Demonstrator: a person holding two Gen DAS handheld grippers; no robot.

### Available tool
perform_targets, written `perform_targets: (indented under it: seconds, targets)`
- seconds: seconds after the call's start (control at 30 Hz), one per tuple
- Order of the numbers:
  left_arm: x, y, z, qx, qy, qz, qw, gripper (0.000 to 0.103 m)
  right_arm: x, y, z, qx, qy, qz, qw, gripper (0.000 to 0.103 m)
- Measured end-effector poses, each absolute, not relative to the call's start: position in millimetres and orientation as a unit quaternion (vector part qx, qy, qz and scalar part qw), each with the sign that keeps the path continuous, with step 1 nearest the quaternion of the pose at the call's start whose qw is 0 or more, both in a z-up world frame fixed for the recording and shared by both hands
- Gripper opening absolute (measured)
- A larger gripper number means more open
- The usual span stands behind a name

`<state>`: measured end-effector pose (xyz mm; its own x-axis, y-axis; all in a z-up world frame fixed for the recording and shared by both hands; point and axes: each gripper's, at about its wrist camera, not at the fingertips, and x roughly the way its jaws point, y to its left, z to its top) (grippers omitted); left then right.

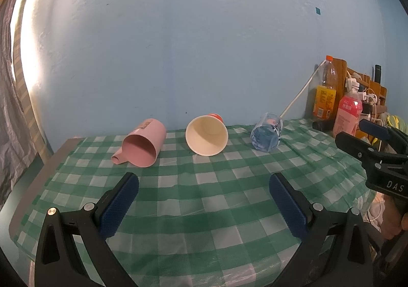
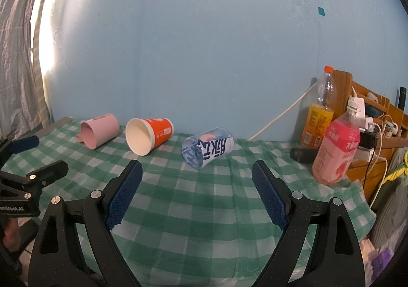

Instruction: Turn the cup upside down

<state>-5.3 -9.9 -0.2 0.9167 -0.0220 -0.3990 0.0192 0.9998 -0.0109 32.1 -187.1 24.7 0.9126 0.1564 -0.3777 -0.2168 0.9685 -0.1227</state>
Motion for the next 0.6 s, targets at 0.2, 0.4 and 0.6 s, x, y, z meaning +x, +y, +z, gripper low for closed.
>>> perform_targets:
  seconds: [0.2, 0.4, 0.6]
  targets:
    - [-4.6, -9.8, 0.0, -0.005, 0.205, -0.012, 0.979, 0.103, 33.4, -186.2, 25.4, -0.081, 0.187, 0.096, 0.974, 0.087]
    - [-3.8, -9.2, 0.3, -0.002, 0.207, -0.013, 0.978, 0.103, 32.4, -186.4, 23.5, -0.082, 0.187, 0.095, 0.974, 0.087]
    - [-3.9, -9.8, 0.1, -0.002, 0.208, -0.014, 0.978, 0.103, 32.8, -185.2, 22.4, -0.082, 0.188, 0.096, 0.974, 0.087]
